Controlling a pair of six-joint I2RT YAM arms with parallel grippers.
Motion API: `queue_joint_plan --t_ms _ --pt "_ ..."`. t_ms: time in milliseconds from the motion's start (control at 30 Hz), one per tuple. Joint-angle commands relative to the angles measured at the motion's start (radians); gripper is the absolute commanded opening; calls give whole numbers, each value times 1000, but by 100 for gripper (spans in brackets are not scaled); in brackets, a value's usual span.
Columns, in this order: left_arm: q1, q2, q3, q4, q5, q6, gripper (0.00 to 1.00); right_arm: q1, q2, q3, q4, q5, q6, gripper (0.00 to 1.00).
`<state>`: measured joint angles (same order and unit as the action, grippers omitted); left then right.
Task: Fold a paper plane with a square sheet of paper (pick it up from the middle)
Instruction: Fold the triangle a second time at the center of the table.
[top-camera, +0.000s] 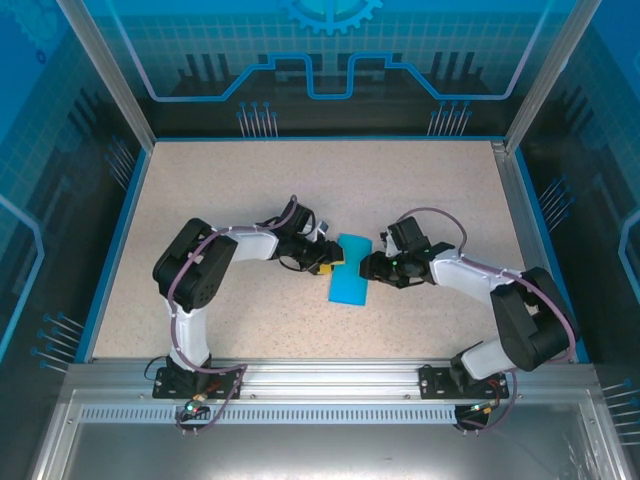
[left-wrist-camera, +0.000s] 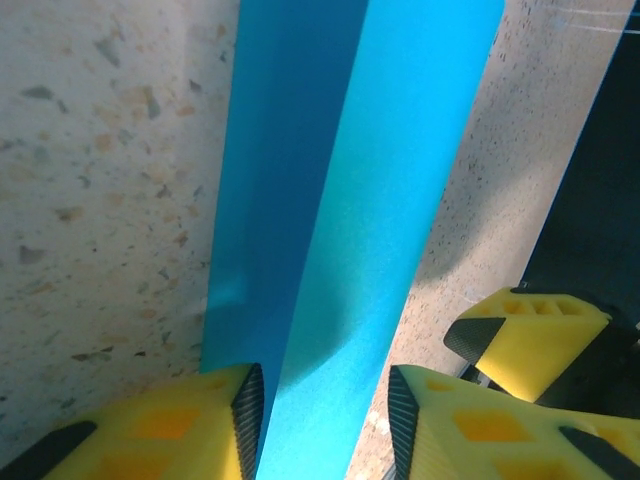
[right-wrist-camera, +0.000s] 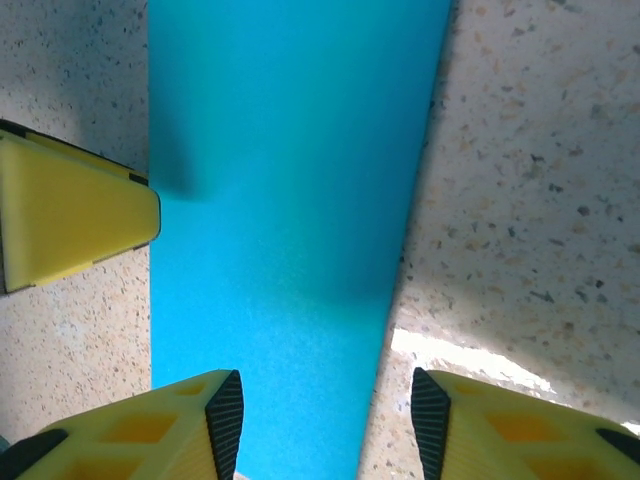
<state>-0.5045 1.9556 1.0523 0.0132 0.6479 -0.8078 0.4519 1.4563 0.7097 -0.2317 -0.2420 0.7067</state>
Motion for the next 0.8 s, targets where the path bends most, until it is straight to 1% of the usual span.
queue_joint_plan --t_ms 0,133,233,300,400,500,567,667,767 --pt "-8 -4 15 11 38 9 38 21 -52 -27 7 16 -16 52" --pt "-8 -14 11 11 40 7 34 47 -99 -34 -22 55 -51 55" --pt "-8 -21 6 13 41 4 34 73 -133 -41 -46 78 -82 58" --pt "-7 -25 5 16 46 2 33 103 -154 -45 -58 106 -107 60" --pt "-6 -26 3 28 61 -5 30 177 -188 -42 -78 183 -144 65" --pt "-7 -27 2 32 66 -11 27 299 -208 -15 -118 325 -177 71" --pt "-7 -28 0 42 73 -18 24 395 -202 13 -145 447 -191 75" --pt "-6 -32 -5 44 72 -23 24 526 -162 59 -180 622 -198 77" --pt "-8 -35 -5 44 73 -24 23 623 -96 118 -232 767 -195 81"
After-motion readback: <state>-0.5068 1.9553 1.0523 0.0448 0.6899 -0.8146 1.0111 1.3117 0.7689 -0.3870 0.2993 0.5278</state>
